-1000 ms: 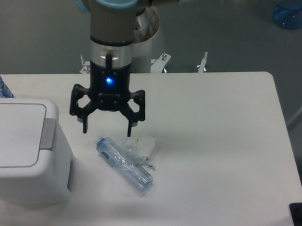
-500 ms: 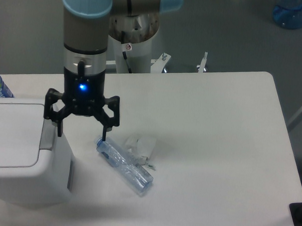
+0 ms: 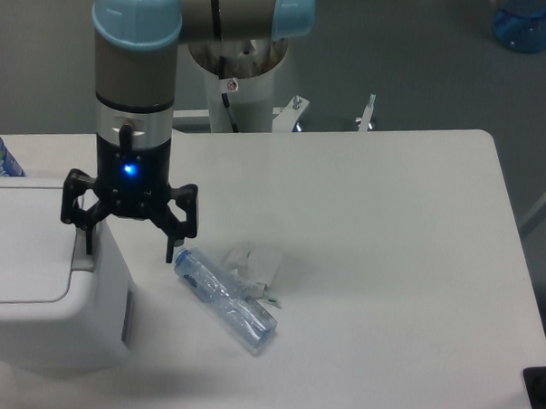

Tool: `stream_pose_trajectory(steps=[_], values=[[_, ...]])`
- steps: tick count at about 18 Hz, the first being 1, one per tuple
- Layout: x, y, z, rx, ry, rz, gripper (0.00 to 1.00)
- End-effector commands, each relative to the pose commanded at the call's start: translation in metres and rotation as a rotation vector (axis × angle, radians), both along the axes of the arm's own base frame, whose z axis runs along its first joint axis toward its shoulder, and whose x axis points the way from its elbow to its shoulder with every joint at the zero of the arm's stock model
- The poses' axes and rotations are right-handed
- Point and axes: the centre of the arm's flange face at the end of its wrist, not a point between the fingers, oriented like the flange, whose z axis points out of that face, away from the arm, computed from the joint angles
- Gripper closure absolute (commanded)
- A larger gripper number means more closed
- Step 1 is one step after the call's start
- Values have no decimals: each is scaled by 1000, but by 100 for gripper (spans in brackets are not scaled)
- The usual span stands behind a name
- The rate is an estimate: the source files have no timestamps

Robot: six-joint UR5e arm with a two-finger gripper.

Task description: Open the trash can

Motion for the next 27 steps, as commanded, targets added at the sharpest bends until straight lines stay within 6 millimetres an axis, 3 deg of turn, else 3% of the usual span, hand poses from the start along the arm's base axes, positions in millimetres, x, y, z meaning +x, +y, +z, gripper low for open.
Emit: stream_pose_trajectory(steps=[15,17,20,22,24,25,27], values=[[-1,3,-10,-15,-12,1,0],[-1,4,-7,-9,-4,-6,0],[-4,5,18,27,28,-9,0],[-18,0,34,47,54,12,0],[-50,-18,46,53,92,31,0],[-51,-23,54,57,118,7,0],[-65,-35,53,4,198,-40,0]])
